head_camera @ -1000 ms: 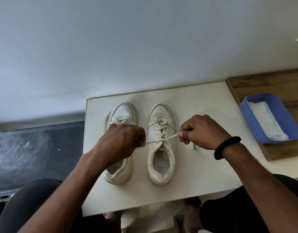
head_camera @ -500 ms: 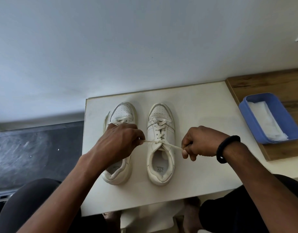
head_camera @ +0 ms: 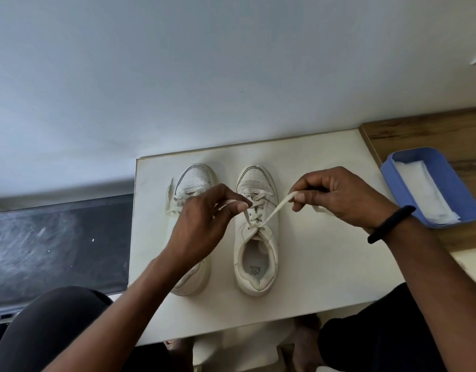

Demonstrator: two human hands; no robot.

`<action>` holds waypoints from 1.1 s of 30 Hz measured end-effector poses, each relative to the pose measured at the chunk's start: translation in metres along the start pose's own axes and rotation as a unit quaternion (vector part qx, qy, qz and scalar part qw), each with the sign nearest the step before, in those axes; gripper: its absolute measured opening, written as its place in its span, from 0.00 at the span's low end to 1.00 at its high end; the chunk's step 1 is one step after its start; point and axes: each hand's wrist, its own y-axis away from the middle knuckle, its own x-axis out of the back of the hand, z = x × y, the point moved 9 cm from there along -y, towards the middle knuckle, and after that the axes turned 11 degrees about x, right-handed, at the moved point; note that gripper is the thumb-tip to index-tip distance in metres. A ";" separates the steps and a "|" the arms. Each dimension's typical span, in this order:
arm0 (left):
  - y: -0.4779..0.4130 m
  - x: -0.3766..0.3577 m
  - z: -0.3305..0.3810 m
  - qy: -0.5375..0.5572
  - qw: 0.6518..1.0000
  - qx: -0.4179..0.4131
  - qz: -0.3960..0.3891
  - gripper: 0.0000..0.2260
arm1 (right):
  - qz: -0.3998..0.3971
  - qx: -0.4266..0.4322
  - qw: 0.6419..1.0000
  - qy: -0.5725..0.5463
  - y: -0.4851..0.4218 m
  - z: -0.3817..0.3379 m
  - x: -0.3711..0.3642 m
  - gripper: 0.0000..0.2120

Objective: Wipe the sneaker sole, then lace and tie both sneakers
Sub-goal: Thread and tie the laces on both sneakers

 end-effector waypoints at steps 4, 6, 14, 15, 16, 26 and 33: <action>0.005 -0.018 -0.015 0.203 0.972 0.115 0.001 0.09 | 0.070 0.021 0.994 -0.085 -0.006 -0.008 -0.015 0.06; 0.008 -0.026 -0.022 0.269 0.950 0.154 0.021 0.08 | 0.118 0.000 0.978 -0.172 -0.004 -0.005 -0.031 0.05; 0.009 -0.044 -0.038 0.245 0.938 0.245 -0.002 0.11 | 0.284 -0.202 0.812 -0.468 0.034 0.035 -0.078 0.09; 0.008 -0.045 -0.039 0.234 0.939 0.251 -0.023 0.11 | 0.290 -0.220 0.807 -0.465 0.037 0.040 -0.080 0.09; 0.007 -0.046 -0.039 0.225 0.940 0.252 -0.041 0.12 | 0.290 -0.234 0.805 -0.462 0.038 0.043 -0.084 0.09; 0.009 -0.031 -0.038 0.277 0.929 0.246 -0.002 0.04 | 0.233 -0.209 0.861 -0.401 0.016 0.043 -0.080 0.11; 0.013 -0.039 -0.039 0.311 0.918 0.246 -0.024 0.06 | 0.260 -0.184 0.889 -0.328 0.006 0.042 -0.075 0.06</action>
